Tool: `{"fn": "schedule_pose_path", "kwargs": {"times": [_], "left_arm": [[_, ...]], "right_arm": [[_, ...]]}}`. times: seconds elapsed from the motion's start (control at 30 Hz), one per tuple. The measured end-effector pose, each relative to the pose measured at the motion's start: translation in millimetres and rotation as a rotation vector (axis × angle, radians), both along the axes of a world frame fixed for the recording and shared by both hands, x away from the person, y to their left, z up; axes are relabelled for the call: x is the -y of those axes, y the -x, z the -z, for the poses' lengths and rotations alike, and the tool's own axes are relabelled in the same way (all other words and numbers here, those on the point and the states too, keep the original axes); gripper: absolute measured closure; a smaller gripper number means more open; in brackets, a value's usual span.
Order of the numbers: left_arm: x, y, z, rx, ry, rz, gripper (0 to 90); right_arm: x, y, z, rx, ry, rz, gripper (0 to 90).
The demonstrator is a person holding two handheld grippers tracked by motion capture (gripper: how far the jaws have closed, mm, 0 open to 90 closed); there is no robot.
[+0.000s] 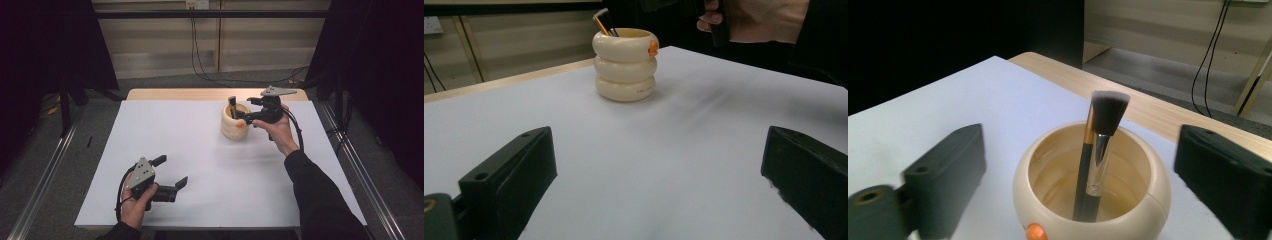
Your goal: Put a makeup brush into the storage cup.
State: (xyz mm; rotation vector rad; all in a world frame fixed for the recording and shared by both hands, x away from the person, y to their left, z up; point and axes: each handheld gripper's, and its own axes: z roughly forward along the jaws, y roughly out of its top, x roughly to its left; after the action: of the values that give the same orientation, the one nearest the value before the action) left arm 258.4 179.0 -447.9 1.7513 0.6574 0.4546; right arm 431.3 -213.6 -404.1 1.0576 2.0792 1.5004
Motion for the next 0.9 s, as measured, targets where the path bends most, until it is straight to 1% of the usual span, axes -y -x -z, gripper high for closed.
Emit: {"fn": "schedule_pose_path", "kwargs": {"times": [0.03, 0.07, 0.1, 0.17, 0.23, 0.33, 0.37, 0.4, 0.43, 0.47, 0.53, 0.57, 0.63, 0.7, 0.73, 0.77, 0.83, 0.9], "left_arm": [[-0.1, -0.6, 0.1, -0.001, -0.001, 0.005, 1.4], [-0.2, -1.2, 0.1, -0.001, 0.001, 0.007, 1.3], [0.3, -0.9, 0.1, -0.006, 0.004, -0.007, 1.3], [0.8, -0.2, 0.3, -0.011, 0.005, -0.002, 1.2], [-1.2, 0.1, -0.5, -0.003, -0.002, -0.003, 1.1], [-3.0, 0.2, -0.8, 0.0, 0.001, -0.009, 1.1], [-3.3, 0.3, -0.7, -0.002, 0.001, -0.009, 1.2], [-3.4, 0.5, -0.7, -0.001, -0.001, -0.008, 1.2], [-3.6, 0.8, -0.8, -0.001, -0.003, -0.006, 1.2], [-3.6, 0.8, -0.7, -0.001, 0.006, -0.001, 1.2], [-4.2, 1.4, -0.8, -0.001, 0.003, -0.008, 1.2], [-4.6, 1.1, -0.5, -0.001, 0.01, 0.0, 1.2], [-5.7, 1.6, -0.1, -0.006, 0.008, -0.01, 1.1], [-6.7, 0.8, -0.4, 0.0, 0.026, 0.0, 1.2], [-6.8, 1.1, -1.1, 0.0, 0.018, -0.008, 1.2], [-6.6, 0.9, -1.0, 0.002, 0.017, -0.006, 1.2], [-6.0, 1.2, -1.0, -0.002, 0.013, -0.014, 1.2], [-6.3, 1.2, -1.3, 0.001, 0.014, -0.012, 1.2]], "right_arm": [[0.7, 0.1, -0.1, -0.002, -0.006, -0.003, 4.4], [1.2, 0.2, 0.0, -0.001, -0.009, -0.004, 1.0], [1.3, 0.5, 0.3, 0.003, -0.002, -0.003, 0.0], [2.3, 0.5, 0.4, -0.003, -0.004, -0.001, 0.8], [3.6, 0.4, 0.3, 0.001, -0.008, 0.016, 0.5], [6.4, 1.2, 0.1, 0.004, -0.017, 0.03, 0.5], [7.0, 2.3, 0.0, -0.001, -0.027, 0.037, 0.9], [8.1, 3.4, 0.3, 0.008, -0.033, 0.042, 1.9], [9.7, 4.4, 0.5, 0.007, -0.04, 0.041, 2.1], [10.2, 5.1, 1.1, 0.008, -0.043, 0.043, 1.7], [10.8, 8.0, 3.3, 0.022, -0.032, 0.078, 1.9], [10.8, 9.3, 4.5, 0.021, -0.029, 0.086, 1.6], [11.6, 11.4, 6.8, 0.021, -0.021, 0.089, 1.7], [11.4, 15.5, 7.8, 0.044, -0.007, 0.12, 1.6], [11.8, 17.3, 7.8, 0.052, -0.003, 0.127, 1.4], [12.6, 18.1, 8.3, 0.067, -0.001, 0.126, 1.3], [13.5, 21.1, 7.9, 0.072, -0.005, 0.135, 0.5], [14.9, 24.4, 7.9, 0.074, -0.009, 0.128, 0.5]]}}
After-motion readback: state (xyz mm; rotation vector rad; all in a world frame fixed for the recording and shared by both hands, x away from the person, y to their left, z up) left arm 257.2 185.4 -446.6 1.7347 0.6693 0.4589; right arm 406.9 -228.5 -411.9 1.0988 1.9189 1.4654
